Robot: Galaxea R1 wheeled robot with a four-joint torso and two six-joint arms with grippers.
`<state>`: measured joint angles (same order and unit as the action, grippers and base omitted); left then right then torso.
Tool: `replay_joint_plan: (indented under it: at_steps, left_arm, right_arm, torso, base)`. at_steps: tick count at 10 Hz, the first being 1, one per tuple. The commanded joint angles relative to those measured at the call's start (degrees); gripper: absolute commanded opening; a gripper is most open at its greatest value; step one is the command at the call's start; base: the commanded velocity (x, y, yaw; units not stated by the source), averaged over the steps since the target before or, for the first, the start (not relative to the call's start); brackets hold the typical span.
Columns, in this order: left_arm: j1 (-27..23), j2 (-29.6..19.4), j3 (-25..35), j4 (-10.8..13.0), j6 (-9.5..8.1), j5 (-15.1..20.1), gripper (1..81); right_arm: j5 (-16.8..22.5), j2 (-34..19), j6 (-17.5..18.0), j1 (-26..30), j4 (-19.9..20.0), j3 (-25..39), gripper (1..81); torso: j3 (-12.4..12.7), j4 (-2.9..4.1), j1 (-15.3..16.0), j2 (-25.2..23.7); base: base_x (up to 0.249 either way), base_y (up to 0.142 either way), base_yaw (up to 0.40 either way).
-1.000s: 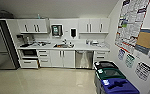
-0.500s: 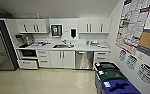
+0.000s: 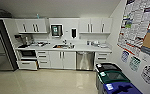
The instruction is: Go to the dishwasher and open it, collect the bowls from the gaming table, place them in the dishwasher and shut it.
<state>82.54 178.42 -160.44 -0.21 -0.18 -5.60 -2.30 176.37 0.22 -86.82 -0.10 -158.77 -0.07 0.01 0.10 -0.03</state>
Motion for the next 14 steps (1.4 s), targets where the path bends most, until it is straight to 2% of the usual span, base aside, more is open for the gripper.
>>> replay_joint_plan:
  at_steps: [1, 4, 14]
  left_arm:
    - [-3.39, 0.36, 0.13, -0.23, 0.18, 2.61, 81.1]
    - [-3.31, 0.45, 0.13, -0.23, 0.18, 2.61, 81.1]
    - [-3.31, 0.54, 0.13, -0.14, 0.18, 2.61, 81.1]
  right_arm:
    - [2.92, 0.14, -0.13, 2.92, 0.36, 0.05, 81.1]
    - [2.92, 0.06, -0.22, 2.83, 0.36, 0.05, 81.1]
    - [2.92, -0.21, -0.13, 2.83, 0.36, 0.05, 81.1]
  torso:
    - [0.00, 0.00, 0.00, 0.00]
    - [0.00, 0.00, 0.00, 0.00]
    - [0.00, 0.00, 0.00, 0.00]
  base:
    - [0.079, 0.066, 0.000]
    - [0.085, 0.065, 0.000]
    - [0.111, 0.000, 0.000]
